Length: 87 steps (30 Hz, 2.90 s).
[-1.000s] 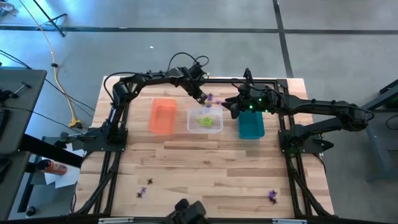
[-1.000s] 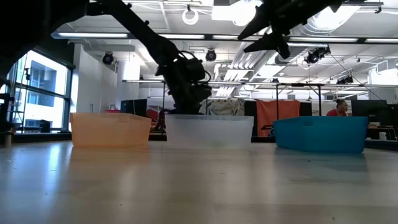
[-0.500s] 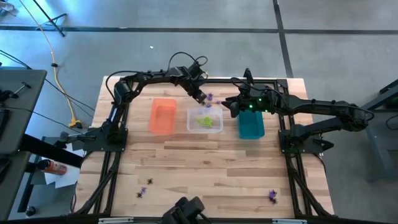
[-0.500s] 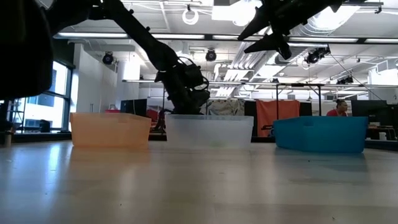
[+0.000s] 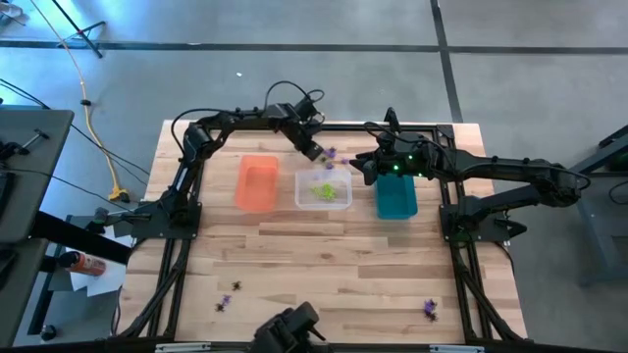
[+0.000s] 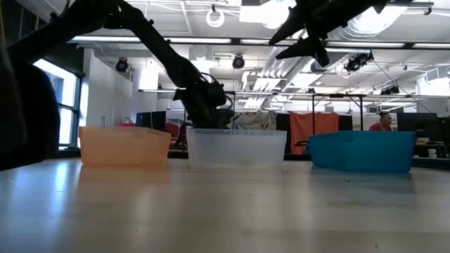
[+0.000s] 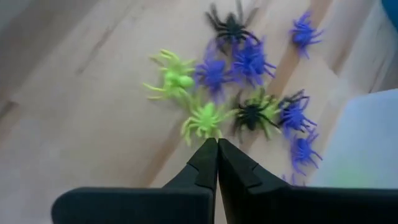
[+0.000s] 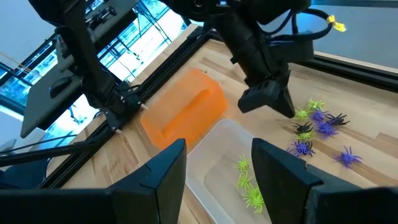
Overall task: Sort Halloween decoration
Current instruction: Put the green spider toy into the transparent bin
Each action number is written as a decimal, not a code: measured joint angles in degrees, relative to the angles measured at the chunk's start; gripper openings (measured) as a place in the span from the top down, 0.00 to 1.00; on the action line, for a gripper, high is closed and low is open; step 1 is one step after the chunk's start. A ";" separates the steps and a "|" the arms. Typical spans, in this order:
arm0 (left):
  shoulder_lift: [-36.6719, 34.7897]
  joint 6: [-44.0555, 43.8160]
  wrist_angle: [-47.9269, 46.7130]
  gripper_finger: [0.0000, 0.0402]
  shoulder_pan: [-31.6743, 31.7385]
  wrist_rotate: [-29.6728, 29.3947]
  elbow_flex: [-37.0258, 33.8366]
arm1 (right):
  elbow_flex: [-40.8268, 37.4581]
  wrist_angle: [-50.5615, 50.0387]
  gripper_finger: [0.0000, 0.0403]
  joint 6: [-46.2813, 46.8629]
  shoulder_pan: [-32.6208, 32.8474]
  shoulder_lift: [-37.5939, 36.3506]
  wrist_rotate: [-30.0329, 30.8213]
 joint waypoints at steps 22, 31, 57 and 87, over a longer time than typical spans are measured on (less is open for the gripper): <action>-3.03 0.18 0.44 1.00 2.51 2.95 -0.04 | 0.00 0.26 0.56 -0.03 0.00 0.02 2.82; -0.11 2.57 1.12 1.00 0.38 1.62 -0.09 | -0.02 0.43 0.56 2.94 0.00 0.02 3.08; -0.45 7.36 -12.21 1.00 3.21 -5.45 0.13 | -0.02 2.03 0.56 6.02 0.02 0.02 2.75; -11.55 5.62 -6.41 0.99 1.57 -15.07 -9.12 | -0.02 1.99 0.56 2.33 0.02 0.02 2.78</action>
